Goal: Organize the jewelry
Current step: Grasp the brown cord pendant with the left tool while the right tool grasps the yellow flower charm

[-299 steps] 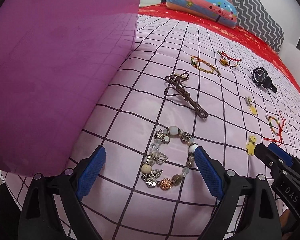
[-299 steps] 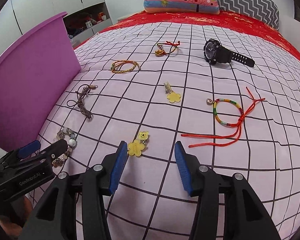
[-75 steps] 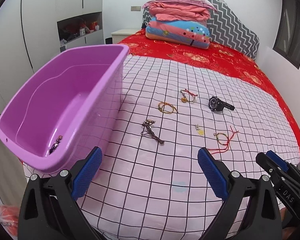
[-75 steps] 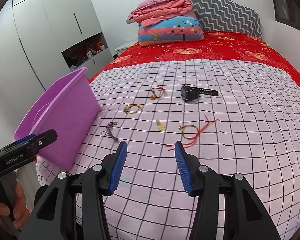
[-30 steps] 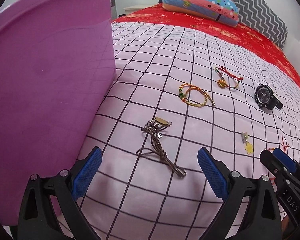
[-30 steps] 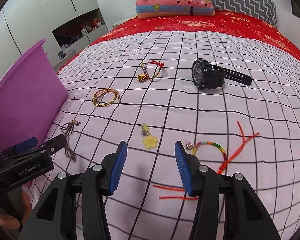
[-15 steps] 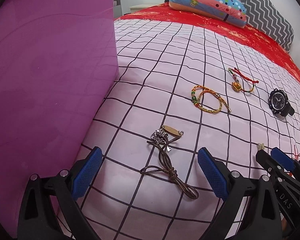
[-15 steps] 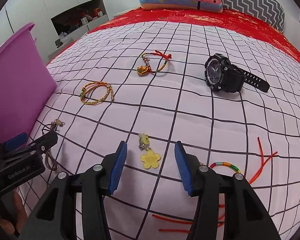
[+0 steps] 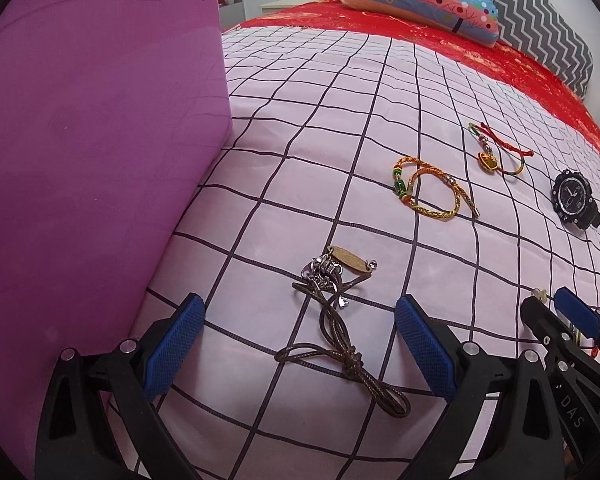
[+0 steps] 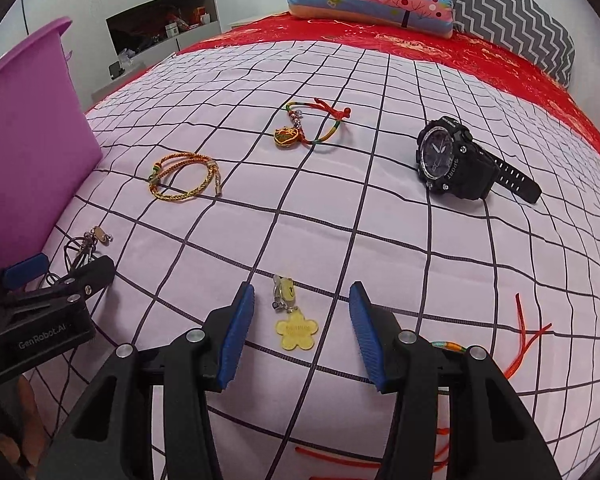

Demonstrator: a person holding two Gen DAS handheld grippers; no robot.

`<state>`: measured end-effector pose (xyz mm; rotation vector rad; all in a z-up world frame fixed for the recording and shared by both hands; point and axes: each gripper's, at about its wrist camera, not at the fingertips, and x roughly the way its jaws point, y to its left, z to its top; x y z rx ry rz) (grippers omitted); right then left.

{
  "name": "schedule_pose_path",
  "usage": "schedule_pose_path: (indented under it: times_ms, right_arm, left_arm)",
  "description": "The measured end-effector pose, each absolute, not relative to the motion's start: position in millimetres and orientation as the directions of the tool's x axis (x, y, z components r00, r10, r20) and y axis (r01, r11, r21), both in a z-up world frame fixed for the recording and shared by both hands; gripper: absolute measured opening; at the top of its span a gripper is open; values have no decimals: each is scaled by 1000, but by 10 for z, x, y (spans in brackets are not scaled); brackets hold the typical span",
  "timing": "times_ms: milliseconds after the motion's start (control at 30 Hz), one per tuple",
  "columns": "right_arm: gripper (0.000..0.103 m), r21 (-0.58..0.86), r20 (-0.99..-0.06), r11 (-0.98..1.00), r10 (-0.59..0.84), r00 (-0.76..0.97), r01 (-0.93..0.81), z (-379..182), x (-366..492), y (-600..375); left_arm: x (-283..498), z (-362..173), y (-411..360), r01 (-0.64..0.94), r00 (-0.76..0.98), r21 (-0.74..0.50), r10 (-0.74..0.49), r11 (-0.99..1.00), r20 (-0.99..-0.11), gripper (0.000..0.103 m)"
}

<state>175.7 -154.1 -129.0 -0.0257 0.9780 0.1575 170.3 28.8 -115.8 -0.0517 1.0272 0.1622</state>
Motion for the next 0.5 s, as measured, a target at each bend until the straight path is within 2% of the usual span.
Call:
schedule_pose_path:
  times_ms: [167,233,300,400,500]
  right_arm:
    - [47,3,-830,986,94,550,-164,-1321,1766,-1485]
    - [43,-20,-827,984,82,556,-176,-1332,1756,-1450]
    - [34,-29,-827,981,84,557,-191,-1338,1745,-1420]
    - [23,-43,-827,974,89,555,-220,-1342,1729,-1352]
    - [14,-28,-830,973,105,547,-230,-1335,1737,-1343]
  left_arm:
    - [1719,-1207,272,-151,509,46,118,988,-853,95]
    - [1715,-1215,259,-145,515,53,121,988,-849,94]
    - [1722,-1219,250,-142,517,55,121,988,-847,93]
    - [1716,-1204,206,-127,518,62,120,990,-847,86]
    - [1706,-1185,149,-105,520,61,107,993,-847,72]
